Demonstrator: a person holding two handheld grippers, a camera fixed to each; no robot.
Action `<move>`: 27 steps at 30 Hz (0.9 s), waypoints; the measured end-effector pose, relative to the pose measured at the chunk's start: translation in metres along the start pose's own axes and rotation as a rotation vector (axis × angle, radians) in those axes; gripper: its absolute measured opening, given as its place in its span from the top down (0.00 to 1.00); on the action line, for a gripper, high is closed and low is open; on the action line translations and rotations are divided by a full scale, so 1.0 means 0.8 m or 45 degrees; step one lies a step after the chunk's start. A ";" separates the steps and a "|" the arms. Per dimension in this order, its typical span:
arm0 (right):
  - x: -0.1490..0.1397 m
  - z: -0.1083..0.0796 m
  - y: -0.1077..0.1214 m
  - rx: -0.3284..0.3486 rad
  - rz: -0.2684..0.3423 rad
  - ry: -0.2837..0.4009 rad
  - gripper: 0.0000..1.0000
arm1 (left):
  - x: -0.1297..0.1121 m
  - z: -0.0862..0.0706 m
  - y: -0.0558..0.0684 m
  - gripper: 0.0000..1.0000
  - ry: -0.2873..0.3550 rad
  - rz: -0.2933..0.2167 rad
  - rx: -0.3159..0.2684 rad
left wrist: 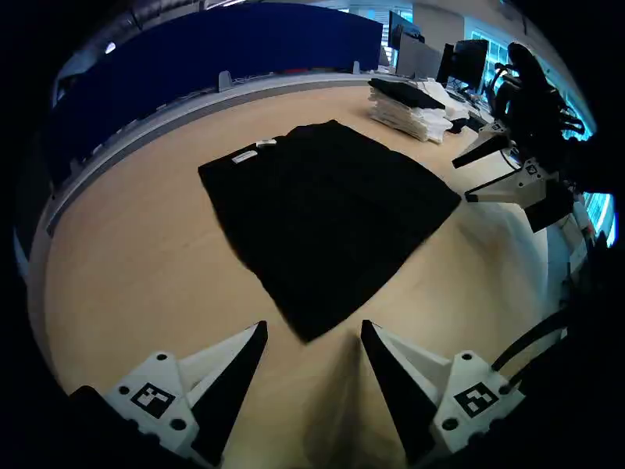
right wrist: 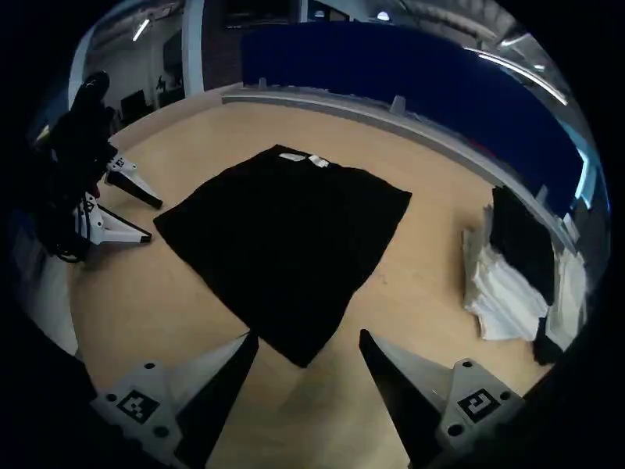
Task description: Fold towel
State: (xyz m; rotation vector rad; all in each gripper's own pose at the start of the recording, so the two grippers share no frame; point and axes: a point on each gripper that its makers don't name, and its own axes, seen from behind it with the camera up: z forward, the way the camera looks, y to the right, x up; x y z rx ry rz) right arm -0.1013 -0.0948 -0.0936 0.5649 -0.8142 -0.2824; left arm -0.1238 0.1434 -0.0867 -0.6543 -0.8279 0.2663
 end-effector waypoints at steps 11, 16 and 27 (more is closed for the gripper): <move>-0.019 0.012 -0.002 0.009 0.007 -0.055 0.08 | -0.001 0.004 0.002 0.12 -0.028 0.012 0.007; -0.025 0.015 -0.002 0.010 0.017 -0.077 0.16 | 0.000 0.003 0.002 0.14 -0.035 0.016 0.022; -0.031 0.019 -0.012 0.031 0.033 -0.079 0.37 | -0.001 0.000 0.005 0.34 -0.068 -0.009 0.055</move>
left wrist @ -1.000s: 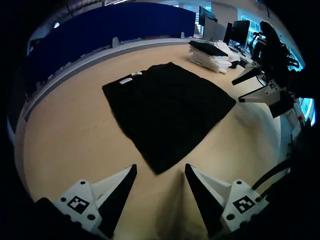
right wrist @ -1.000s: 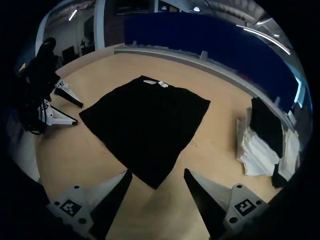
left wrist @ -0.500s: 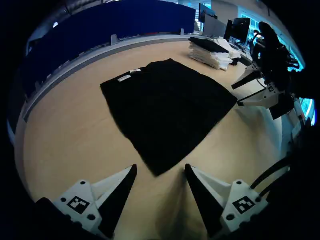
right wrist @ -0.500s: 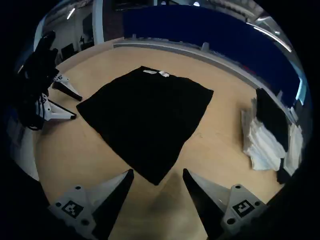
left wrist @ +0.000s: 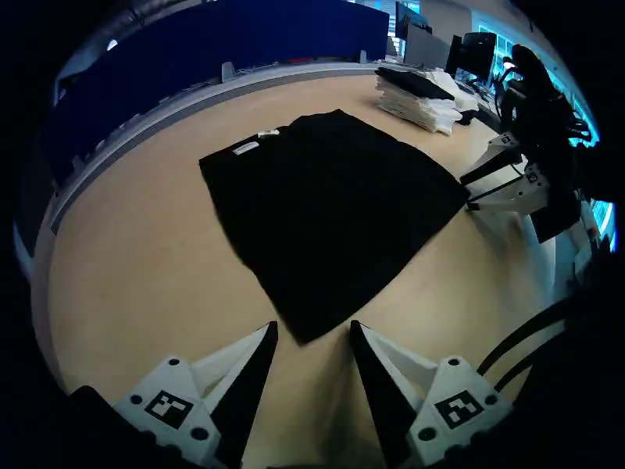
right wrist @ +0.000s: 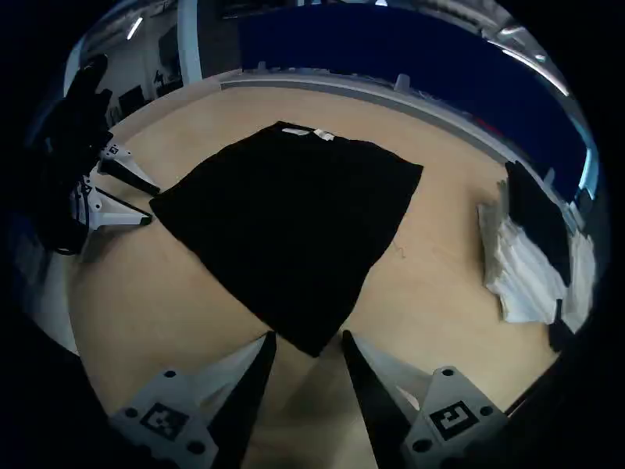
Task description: Fold towel
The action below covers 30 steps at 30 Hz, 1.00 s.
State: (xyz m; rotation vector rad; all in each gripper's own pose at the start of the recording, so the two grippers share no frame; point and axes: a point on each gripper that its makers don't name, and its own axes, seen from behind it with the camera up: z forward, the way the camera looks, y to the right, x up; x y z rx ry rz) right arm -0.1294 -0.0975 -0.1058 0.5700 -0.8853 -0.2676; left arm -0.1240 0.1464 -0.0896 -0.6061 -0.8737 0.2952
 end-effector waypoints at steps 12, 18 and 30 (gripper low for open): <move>-0.002 -0.002 0.002 -0.006 0.004 -0.001 0.65 | -0.001 0.000 -0.006 0.64 -0.021 -0.051 0.034; -0.001 -0.003 0.002 -0.012 0.007 -0.006 0.74 | -0.001 0.001 -0.011 0.81 -0.027 -0.072 0.054; -0.002 -0.002 0.007 -0.028 0.038 -0.032 0.84 | -0.002 0.000 0.001 0.89 -0.034 -0.084 0.023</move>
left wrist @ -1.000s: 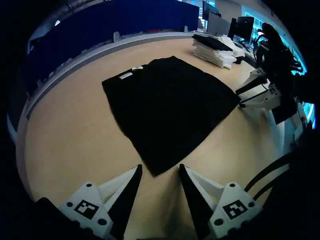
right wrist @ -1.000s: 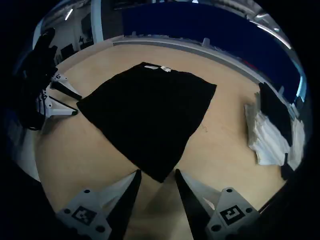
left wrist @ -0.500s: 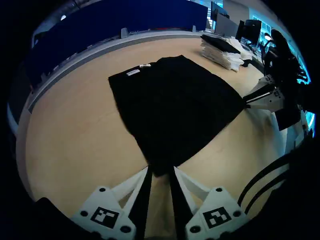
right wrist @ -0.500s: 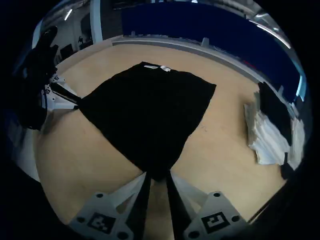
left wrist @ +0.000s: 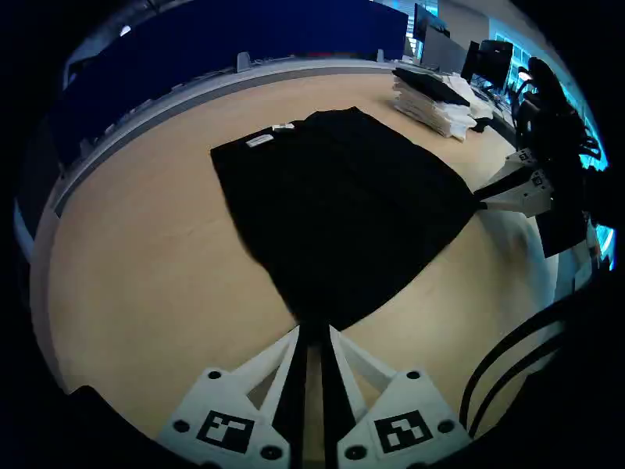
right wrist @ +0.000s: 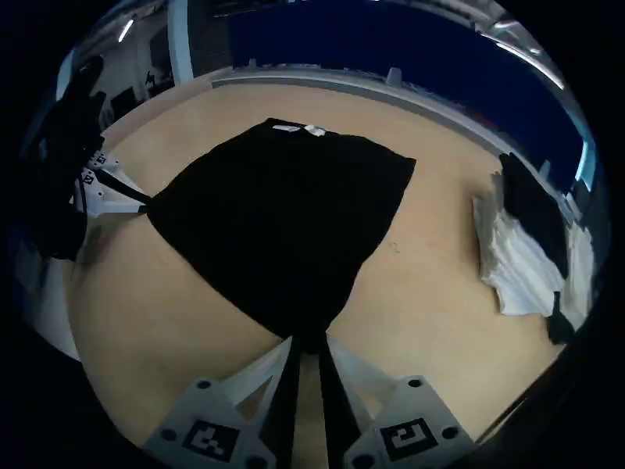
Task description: Fold towel
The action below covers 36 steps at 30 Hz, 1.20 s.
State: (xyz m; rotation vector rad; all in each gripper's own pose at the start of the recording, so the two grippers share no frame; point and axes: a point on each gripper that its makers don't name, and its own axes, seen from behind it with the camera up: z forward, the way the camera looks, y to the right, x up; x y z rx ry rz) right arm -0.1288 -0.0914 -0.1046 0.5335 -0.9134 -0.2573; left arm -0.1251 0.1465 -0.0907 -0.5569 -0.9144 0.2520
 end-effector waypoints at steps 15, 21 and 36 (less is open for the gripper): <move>0.021 -0.018 0.005 0.013 0.038 0.043 0.85 | 0.015 -0.017 -0.001 0.91 0.037 -0.071 -0.006; 0.041 -0.035 0.004 0.017 0.045 0.080 0.85 | 0.036 -0.037 -0.008 0.91 0.090 -0.113 0.012; 0.080 -0.091 -0.005 0.026 0.035 0.145 0.85 | 0.070 -0.093 -0.013 0.91 0.167 -0.203 0.021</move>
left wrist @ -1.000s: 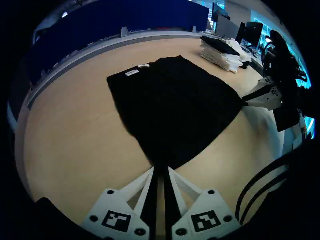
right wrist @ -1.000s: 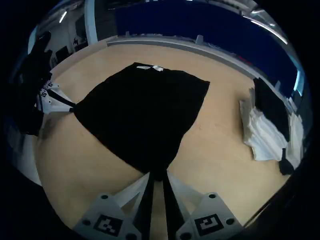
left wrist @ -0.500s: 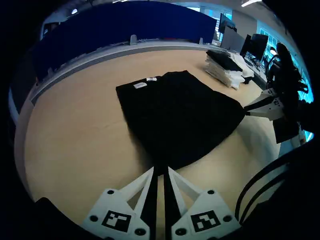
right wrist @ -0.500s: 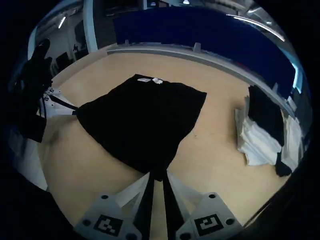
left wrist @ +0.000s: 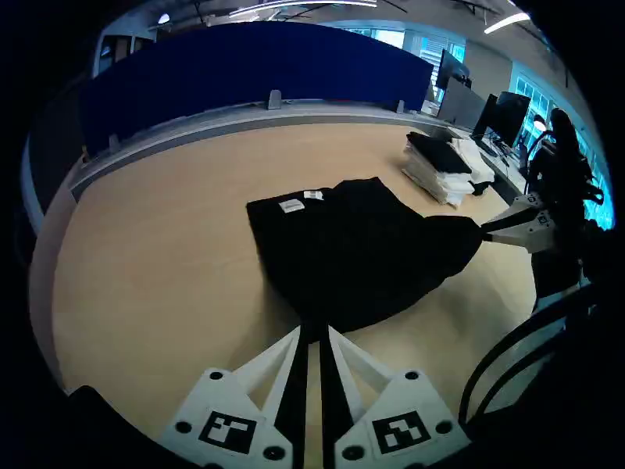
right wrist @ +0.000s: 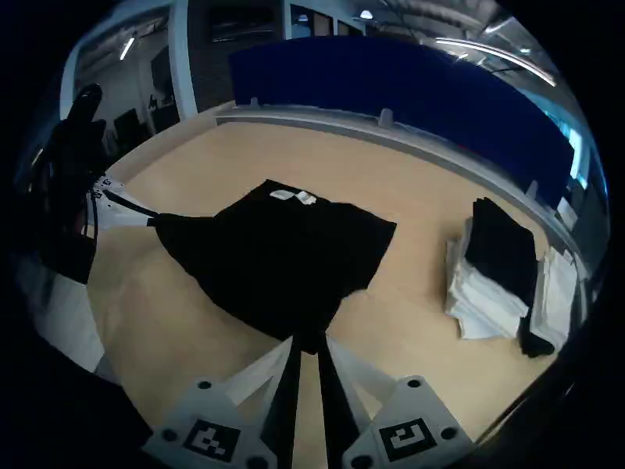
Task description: Fold towel
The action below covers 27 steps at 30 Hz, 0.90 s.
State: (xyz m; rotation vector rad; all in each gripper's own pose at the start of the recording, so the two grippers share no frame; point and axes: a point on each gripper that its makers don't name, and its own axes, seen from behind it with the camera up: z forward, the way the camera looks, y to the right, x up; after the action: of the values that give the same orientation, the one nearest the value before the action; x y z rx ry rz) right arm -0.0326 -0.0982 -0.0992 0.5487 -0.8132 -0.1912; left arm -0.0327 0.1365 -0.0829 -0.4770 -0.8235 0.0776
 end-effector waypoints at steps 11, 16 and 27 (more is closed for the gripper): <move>0.021 -0.032 -0.009 0.004 0.045 0.038 0.85 | 0.025 -0.032 0.007 0.91 0.055 -0.067 0.006; 0.027 -0.045 -0.014 0.007 0.055 0.046 0.85 | 0.033 -0.041 0.010 0.91 0.076 -0.084 0.004; 0.023 -0.055 -0.023 0.021 0.060 0.039 0.85 | 0.031 -0.049 0.011 0.91 0.077 -0.096 0.011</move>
State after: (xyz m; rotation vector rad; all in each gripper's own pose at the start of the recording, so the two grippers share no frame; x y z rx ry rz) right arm 0.0127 -0.1036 -0.1217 0.5466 -0.7975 -0.1324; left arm 0.0131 0.1360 -0.0927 -0.4382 -0.7807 -0.0027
